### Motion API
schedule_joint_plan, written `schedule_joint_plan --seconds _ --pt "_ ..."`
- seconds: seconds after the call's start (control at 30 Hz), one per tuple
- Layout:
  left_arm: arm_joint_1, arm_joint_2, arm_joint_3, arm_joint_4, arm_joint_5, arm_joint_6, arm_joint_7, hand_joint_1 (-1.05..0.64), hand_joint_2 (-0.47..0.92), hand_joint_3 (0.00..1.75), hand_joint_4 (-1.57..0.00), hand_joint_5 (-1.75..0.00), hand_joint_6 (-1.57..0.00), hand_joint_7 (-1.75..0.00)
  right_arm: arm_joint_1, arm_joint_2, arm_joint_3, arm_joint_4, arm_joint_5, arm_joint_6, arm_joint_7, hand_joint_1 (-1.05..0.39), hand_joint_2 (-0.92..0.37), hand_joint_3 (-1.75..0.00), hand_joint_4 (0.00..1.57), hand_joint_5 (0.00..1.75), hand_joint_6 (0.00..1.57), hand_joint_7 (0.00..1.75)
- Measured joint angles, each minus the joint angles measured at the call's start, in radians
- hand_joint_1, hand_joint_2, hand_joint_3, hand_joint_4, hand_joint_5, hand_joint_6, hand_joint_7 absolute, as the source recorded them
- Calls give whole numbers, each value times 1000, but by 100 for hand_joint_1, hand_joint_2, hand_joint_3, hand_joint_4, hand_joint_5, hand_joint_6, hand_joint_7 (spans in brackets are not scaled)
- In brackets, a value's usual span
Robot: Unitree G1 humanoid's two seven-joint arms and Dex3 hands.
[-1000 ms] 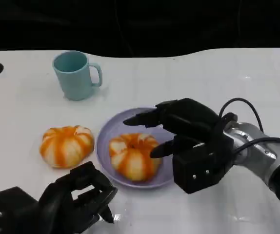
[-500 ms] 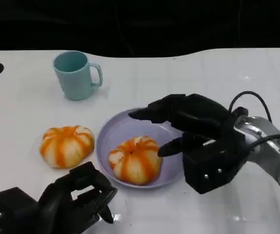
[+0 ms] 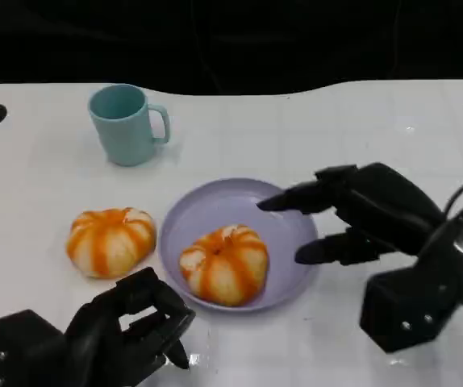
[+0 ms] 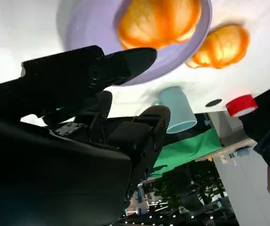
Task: Grasp the bread from the table and place it into the plate.
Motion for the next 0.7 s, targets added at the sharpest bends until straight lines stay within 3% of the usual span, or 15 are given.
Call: schedule_joint_plan --seconds 0.27,0.4,0.5,0.63,0.7 --pt "-1 -1 1 0 -1 1 0 -53 92 28 -74 -175 -68 -150 134 -75 -69 -118 79 -18 42 -12 -86 -1 62 99 86 14" --pt "-1 -1 1 0 -2 2 0 -54 92 28 -74 -175 -68 -150 190 -122 -106 -157 81 -34 47 -10 -88 -3 70 87 97 15" --pt "-1 -1 0 0 -1 2 0 -54 92 28 -74 -175 -68 -150 231 -152 -128 -187 78 -32 54 -10 -88 -5 78 89 105 18" --pt "-1 -1 0 0 -1 2 0 -54 92 28 -73 -175 -68 -151 269 -194 -140 -229 56 -32 68 -12 -89 -9 88 107 118 22" --pt "-1 -2 0 -1 -2 5 0 -54 92 28 -73 -175 -68 -151 288 -214 -143 -249 32 -34 68 -12 -84 -23 88 119 122 23"
